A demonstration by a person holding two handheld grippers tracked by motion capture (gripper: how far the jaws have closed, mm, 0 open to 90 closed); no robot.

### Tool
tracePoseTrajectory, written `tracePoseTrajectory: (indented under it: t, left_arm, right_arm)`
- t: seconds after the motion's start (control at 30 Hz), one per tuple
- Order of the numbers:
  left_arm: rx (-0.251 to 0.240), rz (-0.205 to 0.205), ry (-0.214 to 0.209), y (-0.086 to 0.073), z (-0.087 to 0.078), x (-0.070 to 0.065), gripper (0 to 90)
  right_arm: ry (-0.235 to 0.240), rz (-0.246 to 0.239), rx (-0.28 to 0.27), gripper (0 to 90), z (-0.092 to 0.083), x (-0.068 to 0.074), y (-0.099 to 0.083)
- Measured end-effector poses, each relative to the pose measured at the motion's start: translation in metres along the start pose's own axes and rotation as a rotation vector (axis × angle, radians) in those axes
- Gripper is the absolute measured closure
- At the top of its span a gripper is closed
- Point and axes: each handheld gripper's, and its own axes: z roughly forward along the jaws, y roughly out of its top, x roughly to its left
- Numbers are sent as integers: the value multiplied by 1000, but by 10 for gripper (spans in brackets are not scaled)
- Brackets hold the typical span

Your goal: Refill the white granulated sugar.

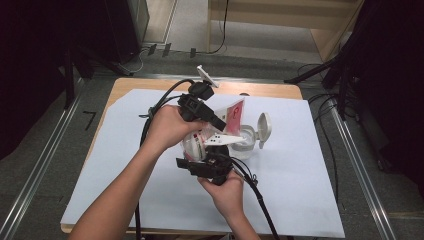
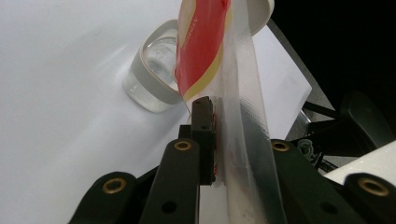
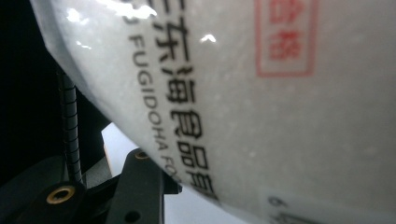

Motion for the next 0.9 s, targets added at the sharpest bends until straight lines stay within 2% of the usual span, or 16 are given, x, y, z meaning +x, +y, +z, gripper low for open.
tracePoseTrajectory:
  t: [0.07, 0.23, 0.57, 0.9]
  left_arm:
    - [-5, -5, -3, 2, 0, -1, 828]
    - [17, 9, 13, 7, 1, -3, 827]
    - [22, 17, 17, 8, 1, -5, 824]
    - [12, 24, 13, 8, 3, -5, 823]
  right_arm:
    - [-8, -4, -6, 614, -1, 0, 1]
    - [-9, -5, -8, 601, -2, -1, 2]
    - [-15, -2, -22, 606, -3, 0, 2]
    - [-57, -34, -26, 612, -3, 2, 1]
